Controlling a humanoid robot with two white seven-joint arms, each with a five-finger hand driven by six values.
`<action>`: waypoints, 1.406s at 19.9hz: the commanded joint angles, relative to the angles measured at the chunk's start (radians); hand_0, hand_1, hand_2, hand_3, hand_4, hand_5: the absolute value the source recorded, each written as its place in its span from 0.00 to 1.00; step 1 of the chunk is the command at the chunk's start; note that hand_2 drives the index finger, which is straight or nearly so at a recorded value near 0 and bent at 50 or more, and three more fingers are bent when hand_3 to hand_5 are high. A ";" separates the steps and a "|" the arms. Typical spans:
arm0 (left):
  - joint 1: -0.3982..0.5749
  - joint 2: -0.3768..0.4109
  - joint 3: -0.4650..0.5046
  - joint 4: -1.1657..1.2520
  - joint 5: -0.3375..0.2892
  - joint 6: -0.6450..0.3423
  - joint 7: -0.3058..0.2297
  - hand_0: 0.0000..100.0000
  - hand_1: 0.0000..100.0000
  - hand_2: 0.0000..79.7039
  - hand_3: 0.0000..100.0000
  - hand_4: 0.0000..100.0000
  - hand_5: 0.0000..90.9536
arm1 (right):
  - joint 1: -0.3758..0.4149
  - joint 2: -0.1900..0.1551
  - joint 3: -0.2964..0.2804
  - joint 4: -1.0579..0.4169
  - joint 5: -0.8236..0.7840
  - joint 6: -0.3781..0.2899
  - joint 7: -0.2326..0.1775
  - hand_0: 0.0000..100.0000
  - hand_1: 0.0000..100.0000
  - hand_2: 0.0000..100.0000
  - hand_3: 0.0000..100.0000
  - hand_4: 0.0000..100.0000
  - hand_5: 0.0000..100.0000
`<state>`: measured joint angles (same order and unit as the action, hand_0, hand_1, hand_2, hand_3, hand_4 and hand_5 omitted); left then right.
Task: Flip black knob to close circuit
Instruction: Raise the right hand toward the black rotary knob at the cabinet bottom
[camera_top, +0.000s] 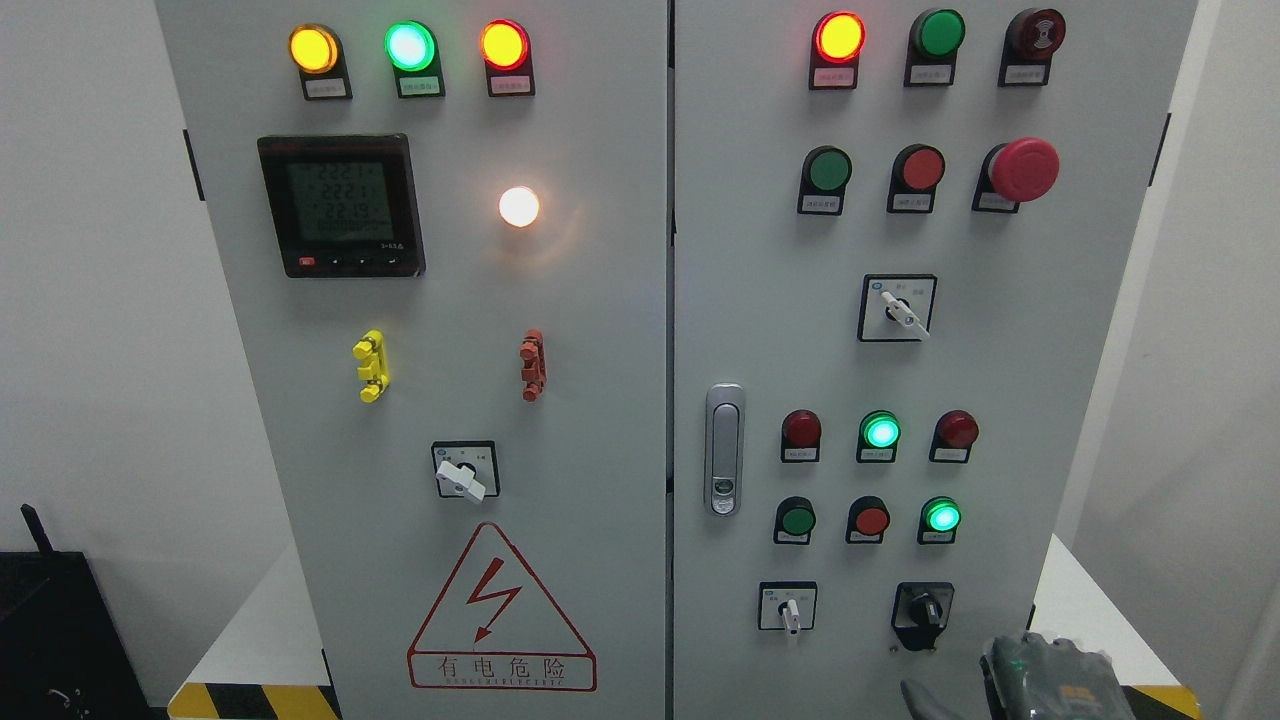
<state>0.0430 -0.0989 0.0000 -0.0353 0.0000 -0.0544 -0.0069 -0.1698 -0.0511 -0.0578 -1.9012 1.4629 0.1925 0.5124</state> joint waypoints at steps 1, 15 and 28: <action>0.000 -0.001 0.011 0.000 0.008 -0.001 -0.001 0.00 0.00 0.00 0.05 0.02 0.00 | -0.028 -0.001 -0.042 0.070 -0.001 0.002 -0.008 0.00 0.00 0.95 1.00 0.83 0.79; 0.000 -0.001 0.011 0.000 0.008 0.001 -0.001 0.00 0.00 0.00 0.04 0.02 0.00 | -0.031 0.002 0.038 0.082 0.001 0.079 -0.023 0.00 0.00 0.95 1.00 0.83 0.79; 0.000 -0.001 0.012 0.000 0.008 -0.001 -0.001 0.00 0.00 0.00 0.05 0.02 0.00 | -0.091 0.002 0.042 0.139 0.001 0.113 -0.023 0.00 0.00 0.95 1.00 0.83 0.79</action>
<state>0.0428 -0.0991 0.0000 -0.0353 0.0000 -0.0543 -0.0068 -0.2342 -0.0496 -0.0136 -1.8083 1.4636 0.3009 0.4897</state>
